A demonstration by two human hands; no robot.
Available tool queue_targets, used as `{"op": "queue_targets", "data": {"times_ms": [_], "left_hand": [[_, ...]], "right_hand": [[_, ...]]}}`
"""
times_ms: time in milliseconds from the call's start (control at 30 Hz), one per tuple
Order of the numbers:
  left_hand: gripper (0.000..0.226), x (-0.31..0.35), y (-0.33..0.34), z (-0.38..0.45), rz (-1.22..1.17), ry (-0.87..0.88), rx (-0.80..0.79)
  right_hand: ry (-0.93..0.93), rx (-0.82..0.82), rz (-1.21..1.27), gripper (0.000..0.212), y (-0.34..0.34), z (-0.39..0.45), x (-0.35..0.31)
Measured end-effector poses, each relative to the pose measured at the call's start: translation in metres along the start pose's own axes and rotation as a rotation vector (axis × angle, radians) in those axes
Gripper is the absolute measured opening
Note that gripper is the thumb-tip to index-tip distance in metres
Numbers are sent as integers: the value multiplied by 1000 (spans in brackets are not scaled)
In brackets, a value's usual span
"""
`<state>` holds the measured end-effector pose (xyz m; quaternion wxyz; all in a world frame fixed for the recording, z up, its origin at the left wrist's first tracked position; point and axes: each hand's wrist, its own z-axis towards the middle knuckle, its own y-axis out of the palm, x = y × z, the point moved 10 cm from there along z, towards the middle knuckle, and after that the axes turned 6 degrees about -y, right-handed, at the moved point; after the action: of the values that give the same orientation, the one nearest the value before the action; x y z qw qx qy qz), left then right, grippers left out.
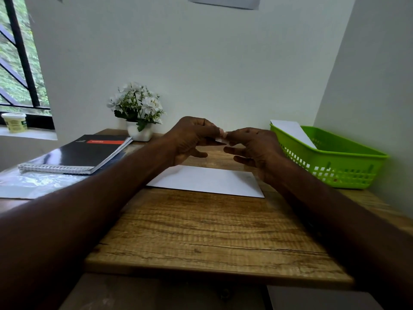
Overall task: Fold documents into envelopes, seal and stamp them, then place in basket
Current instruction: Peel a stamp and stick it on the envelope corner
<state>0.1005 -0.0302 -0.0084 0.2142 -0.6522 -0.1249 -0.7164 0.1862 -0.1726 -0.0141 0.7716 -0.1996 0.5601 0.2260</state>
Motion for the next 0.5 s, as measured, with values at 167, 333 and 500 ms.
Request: {"op": "queue_targets", "data": {"times_ms": [167,333,500], "left_hand": [[11,2,-26,-2,-102,-23,58],[25,4,-14,-3,-102,-16,21],[31,-2,-6,-5,-100,-28,22]], "right_hand": [[-103,24,-84,19,-12,6,-9],[-162,50,-159,34,-9,10,-12],[-188,-72,-215,20,1,6,-13]]}}
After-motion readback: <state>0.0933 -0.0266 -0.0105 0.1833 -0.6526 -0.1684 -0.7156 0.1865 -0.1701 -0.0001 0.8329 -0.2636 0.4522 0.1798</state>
